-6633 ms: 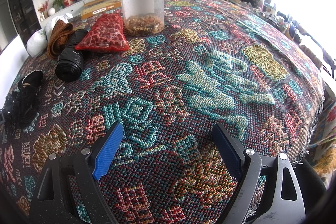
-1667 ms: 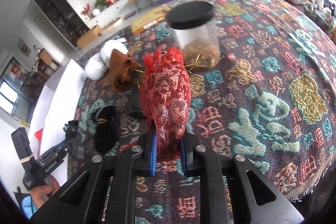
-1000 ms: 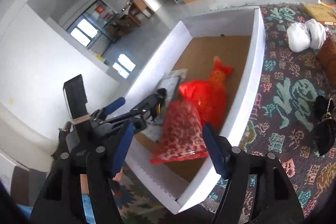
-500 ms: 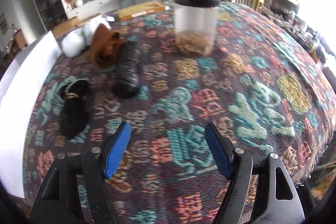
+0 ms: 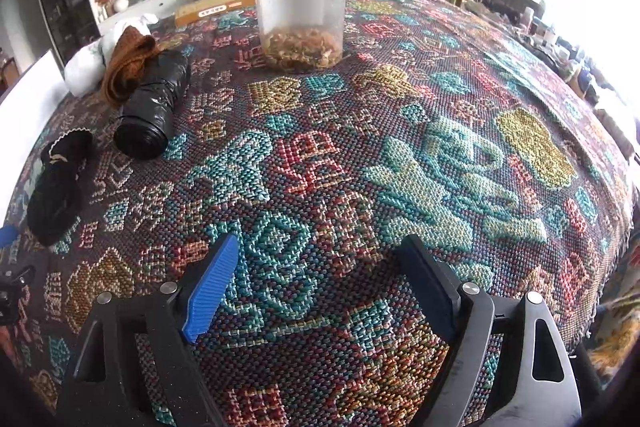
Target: Organize soft objects
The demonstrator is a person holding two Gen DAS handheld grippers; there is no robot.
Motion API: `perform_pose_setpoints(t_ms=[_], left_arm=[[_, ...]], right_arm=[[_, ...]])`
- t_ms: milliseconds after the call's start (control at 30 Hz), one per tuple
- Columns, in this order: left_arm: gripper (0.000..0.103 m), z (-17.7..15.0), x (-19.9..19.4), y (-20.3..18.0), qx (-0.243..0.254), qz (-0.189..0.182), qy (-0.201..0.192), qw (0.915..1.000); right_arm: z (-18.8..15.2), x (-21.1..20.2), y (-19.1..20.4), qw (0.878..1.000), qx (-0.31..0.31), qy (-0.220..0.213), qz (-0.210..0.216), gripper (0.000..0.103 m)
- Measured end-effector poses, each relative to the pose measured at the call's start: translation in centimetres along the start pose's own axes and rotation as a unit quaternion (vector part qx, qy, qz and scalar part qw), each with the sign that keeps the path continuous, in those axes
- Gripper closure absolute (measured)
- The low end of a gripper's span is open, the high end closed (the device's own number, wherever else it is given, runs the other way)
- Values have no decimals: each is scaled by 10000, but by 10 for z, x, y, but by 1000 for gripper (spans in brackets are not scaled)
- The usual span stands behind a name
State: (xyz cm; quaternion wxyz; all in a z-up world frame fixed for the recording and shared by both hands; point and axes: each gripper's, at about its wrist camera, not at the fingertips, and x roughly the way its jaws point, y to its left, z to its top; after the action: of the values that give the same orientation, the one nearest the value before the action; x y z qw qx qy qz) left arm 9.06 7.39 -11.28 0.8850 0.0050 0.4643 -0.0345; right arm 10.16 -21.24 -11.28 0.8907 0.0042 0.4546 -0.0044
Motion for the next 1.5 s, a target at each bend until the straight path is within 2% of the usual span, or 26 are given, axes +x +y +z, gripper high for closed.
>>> perform_pose_setpoints(t_ms=[233,933,1067,1133,1300,1400,1433,1500], left_arm=[[0,0,1,-2,-32,104,-98,9999],[0,-1,1,-3,-32,107,-97,9999],[0,-1,1,-3,-32,109,-98,9999],[0,-1,1,-3,-32,108,-98,9999],[0,-1,1,-3,-32,107,-98,9999],[0,-1,1,-3,-32,108,-99,9999],[0,-1,1,-4,-33,108,-99,9999],[0,-1,1,-4,-32,110,-100,9999]], right_arm=[[-1,1,4,10000,-6,40,-36,13],[1,1,3,9999,-15,110,-38,13],[7,2,-4,9995,186,239,-30,13],[15,7,-17,9963,661,251,-482,13],[43,29,-39,9822,1530,262,-1053,10],[56,39,-47,9670,2065,246,-1470,7],[57,40,-46,9623,2192,173,-1600,6],[58,42,-43,9608,2157,53,-1743,5]])
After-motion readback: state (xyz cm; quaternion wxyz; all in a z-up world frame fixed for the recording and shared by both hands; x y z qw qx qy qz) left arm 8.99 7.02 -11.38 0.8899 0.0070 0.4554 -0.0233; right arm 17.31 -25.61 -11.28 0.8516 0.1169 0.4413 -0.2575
